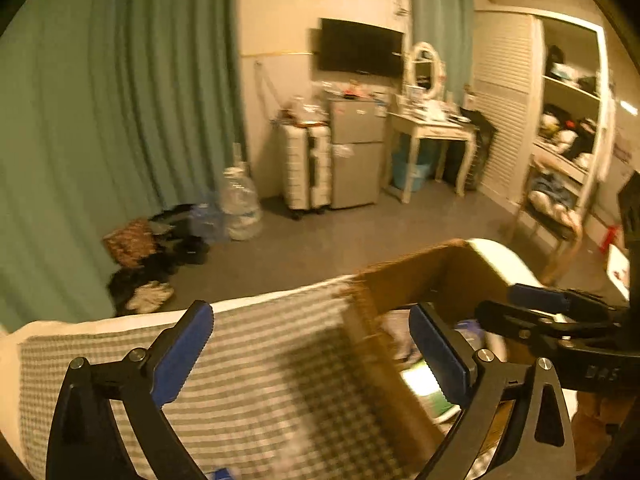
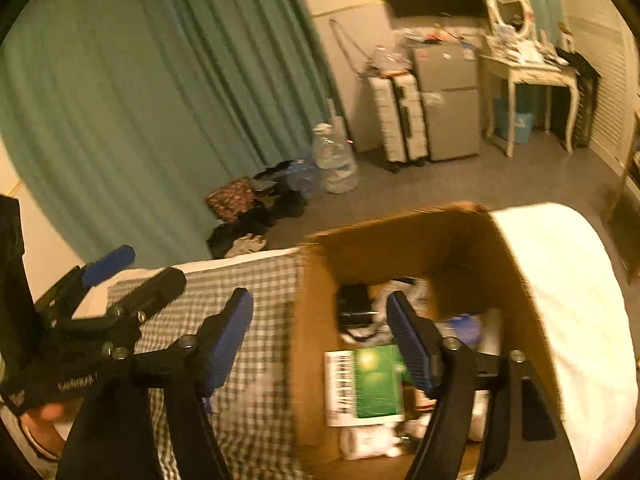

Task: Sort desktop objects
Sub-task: 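Move both tools back over the bed toward the tissue pack and comb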

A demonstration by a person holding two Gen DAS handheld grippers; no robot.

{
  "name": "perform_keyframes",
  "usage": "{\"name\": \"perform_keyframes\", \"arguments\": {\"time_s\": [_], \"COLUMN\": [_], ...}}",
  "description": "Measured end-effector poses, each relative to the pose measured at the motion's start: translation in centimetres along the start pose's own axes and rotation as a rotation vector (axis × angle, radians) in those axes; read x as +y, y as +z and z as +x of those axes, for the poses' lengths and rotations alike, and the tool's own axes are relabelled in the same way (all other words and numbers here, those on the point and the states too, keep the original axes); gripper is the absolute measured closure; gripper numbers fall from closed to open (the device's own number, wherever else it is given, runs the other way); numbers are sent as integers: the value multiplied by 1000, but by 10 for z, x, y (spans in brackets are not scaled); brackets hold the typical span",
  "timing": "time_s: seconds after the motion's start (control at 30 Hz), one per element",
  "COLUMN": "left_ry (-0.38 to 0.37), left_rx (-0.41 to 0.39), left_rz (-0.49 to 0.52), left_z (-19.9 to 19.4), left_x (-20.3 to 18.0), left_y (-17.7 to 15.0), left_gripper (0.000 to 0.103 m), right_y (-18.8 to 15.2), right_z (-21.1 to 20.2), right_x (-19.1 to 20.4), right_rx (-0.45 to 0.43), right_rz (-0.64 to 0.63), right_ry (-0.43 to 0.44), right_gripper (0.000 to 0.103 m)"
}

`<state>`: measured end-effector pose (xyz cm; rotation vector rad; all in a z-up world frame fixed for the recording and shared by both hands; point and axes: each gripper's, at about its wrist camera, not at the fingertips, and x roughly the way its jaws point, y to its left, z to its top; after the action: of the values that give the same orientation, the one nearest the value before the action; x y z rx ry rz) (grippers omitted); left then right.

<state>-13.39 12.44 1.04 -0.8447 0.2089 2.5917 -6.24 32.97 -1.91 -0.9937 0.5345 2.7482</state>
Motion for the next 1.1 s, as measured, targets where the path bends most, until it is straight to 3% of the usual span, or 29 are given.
{"name": "perform_keyframes", "arguments": {"time_s": [0.37,0.43,0.53,0.7,0.83,0.97,1.1], "left_ry": [188,210,303,267,223,169,102], "left_rx": [2,17,27,78,104,185,189], "left_rz": [-80,-99,-102,-135,-133,-128,-111], "left_z": [-40,-37,-30,-12,1,21,27], "left_x": [99,110,120,130,130,130,126], "left_y": [-42,-54,-73,-111,-142,-175,-197], "left_gripper": [0,0,0,0,0,0,0], "right_y": [-22,-32,-58,-103,-126,-147,-170], "right_z": [28,41,66,103,121,146,167], "right_x": [82,93,100,109,110,109,121], "right_rx": [66,95,173,306,339,403,444], "right_rz": [-97,-115,-89,-72,-72,-59,-121], "right_ry": [121,134,122,71,35,16,2], "right_gripper": [28,28,28,28,28,28,29]}}
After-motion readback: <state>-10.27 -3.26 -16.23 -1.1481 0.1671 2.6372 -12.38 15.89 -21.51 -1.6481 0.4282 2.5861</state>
